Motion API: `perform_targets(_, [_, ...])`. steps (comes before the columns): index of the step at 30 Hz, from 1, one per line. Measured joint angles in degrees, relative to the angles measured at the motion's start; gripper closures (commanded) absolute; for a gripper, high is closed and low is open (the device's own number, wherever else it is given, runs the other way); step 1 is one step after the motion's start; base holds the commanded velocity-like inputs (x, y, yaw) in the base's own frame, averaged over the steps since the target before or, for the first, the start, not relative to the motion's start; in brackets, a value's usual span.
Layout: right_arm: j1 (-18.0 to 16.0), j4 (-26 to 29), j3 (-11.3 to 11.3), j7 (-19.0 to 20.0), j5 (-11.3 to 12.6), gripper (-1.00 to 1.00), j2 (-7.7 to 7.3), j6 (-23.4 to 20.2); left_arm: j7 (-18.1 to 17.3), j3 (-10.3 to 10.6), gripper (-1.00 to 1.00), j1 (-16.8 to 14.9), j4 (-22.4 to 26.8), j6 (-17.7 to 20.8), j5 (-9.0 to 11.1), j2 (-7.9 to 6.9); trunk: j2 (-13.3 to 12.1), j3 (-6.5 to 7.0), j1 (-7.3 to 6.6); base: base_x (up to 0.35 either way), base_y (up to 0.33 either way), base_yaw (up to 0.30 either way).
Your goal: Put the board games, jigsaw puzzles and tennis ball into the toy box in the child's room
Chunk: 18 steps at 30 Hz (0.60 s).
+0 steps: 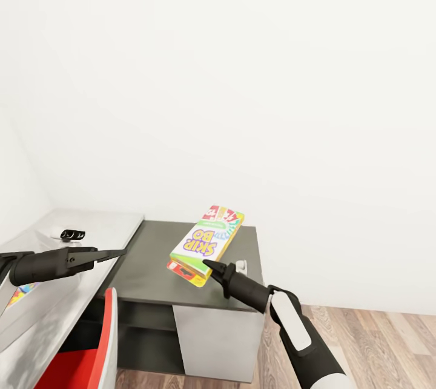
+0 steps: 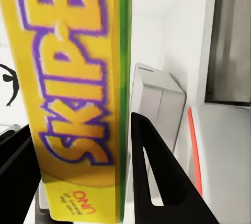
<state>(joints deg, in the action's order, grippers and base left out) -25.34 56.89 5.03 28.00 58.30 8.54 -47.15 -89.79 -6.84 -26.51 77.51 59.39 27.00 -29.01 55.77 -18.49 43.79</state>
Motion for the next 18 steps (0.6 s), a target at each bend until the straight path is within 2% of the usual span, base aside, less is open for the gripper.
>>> perform_targets(12, [0.0,1.3,0.0,-0.2,-0.2,1.0,-0.43,0.5,0.0,0.0,-1.0,0.0,0.0,0.0,0.0,0.03,-4.8,2.16,-2.64,0.0,0.0,0.003])
perform_targets(18, [0.0,1.3,0.0,-0.5,-0.2,1.0,-0.41,0.6,0.0,0.0,-1.0,0.0,0.0,0.0,0.0,-0.01,-7.2,3.24,-3.96,0.0,0.0,0.22])
